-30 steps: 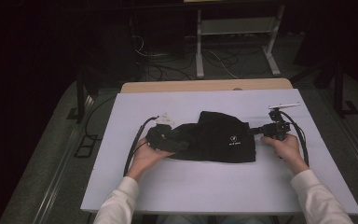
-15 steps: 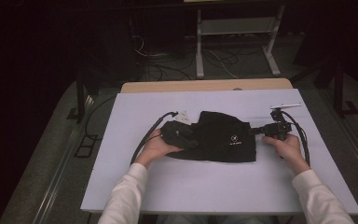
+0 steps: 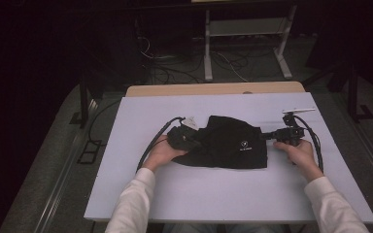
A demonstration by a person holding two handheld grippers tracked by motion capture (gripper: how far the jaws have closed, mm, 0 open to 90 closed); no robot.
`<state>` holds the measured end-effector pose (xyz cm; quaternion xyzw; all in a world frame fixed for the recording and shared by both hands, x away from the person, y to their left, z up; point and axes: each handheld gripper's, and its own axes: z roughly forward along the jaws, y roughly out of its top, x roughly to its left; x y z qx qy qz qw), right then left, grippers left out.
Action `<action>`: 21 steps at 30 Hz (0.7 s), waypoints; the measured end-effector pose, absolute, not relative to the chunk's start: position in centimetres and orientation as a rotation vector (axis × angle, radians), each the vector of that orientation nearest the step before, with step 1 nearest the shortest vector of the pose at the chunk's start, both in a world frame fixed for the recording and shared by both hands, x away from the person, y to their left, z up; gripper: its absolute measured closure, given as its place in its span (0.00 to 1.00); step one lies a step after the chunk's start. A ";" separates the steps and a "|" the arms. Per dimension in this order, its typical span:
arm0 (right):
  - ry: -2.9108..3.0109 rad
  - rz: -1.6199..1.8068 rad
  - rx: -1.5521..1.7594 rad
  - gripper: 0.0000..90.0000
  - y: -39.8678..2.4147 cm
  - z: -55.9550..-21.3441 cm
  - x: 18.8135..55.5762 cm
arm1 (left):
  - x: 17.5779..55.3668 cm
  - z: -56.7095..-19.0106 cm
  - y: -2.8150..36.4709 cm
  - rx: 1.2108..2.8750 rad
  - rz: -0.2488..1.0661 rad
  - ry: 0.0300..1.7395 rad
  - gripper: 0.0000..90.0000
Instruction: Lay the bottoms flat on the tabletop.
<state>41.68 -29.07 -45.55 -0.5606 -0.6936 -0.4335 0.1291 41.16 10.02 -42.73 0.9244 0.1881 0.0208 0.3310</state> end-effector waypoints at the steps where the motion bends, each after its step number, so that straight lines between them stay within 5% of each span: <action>1: -2.014 -1.263 -1.630 0.95 -29.1 -45.6 41.7 | 41.2 -42.7 10.1 2.406 0.043 0.495 0.97; 21: -1.968 -1.453 -1.468 0.95 -29.9 -40.5 41.4 | 41.4 -37.2 16.4 1.996 -0.015 0.762 0.98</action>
